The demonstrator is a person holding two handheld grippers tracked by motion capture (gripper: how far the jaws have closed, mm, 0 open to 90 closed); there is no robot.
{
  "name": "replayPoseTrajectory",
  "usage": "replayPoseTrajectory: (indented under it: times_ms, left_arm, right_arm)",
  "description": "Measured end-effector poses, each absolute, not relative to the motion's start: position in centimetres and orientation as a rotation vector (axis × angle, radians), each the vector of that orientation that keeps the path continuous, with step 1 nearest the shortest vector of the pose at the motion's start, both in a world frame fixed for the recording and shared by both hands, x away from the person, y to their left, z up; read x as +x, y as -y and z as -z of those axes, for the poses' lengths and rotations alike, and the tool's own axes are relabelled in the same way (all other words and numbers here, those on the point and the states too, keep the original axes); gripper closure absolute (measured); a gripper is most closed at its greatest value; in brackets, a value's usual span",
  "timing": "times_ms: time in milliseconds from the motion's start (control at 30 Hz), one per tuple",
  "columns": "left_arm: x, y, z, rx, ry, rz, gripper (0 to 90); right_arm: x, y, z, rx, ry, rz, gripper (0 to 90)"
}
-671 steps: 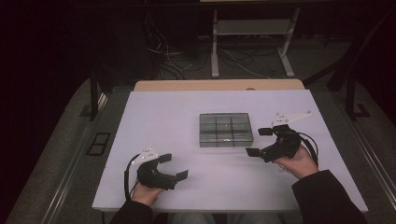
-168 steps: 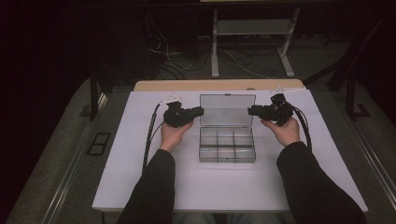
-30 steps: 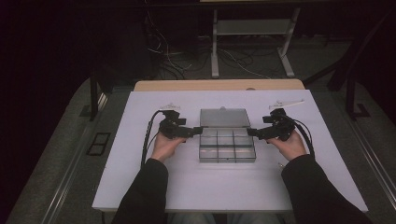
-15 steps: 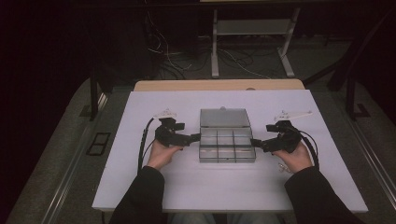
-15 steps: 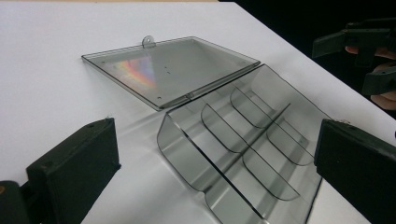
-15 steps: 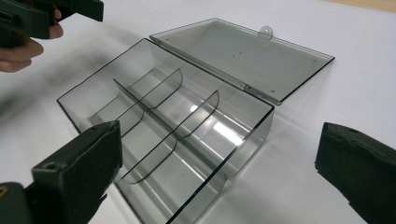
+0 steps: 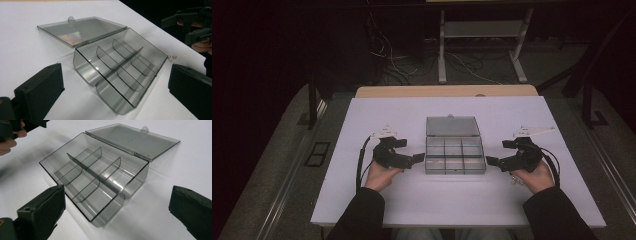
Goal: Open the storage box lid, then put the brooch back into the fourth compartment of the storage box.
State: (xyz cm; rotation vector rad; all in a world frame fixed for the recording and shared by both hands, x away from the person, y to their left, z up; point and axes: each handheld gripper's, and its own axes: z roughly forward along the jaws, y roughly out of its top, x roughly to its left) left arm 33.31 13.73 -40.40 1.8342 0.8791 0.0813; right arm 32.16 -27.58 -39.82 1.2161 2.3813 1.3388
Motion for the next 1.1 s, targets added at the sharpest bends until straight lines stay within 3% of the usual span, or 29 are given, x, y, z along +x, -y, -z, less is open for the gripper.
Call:
replayPoseTrajectory:
  times_ms: [1000, 1100]
  left_arm:
    - [28.0, -14.7, 42.1, 1.840, -0.870, -0.015, 0.0]
    - [27.7, -15.0, 42.2, 1.824, -0.872, -0.006, 0.0]
  right_arm:
    - [30.3, 31.6, 41.7, 1.260, -2.525, -1.150, 0.6]
    - [30.1, 32.1, 42.0, 1.255, -2.556, -1.120, 5.8]
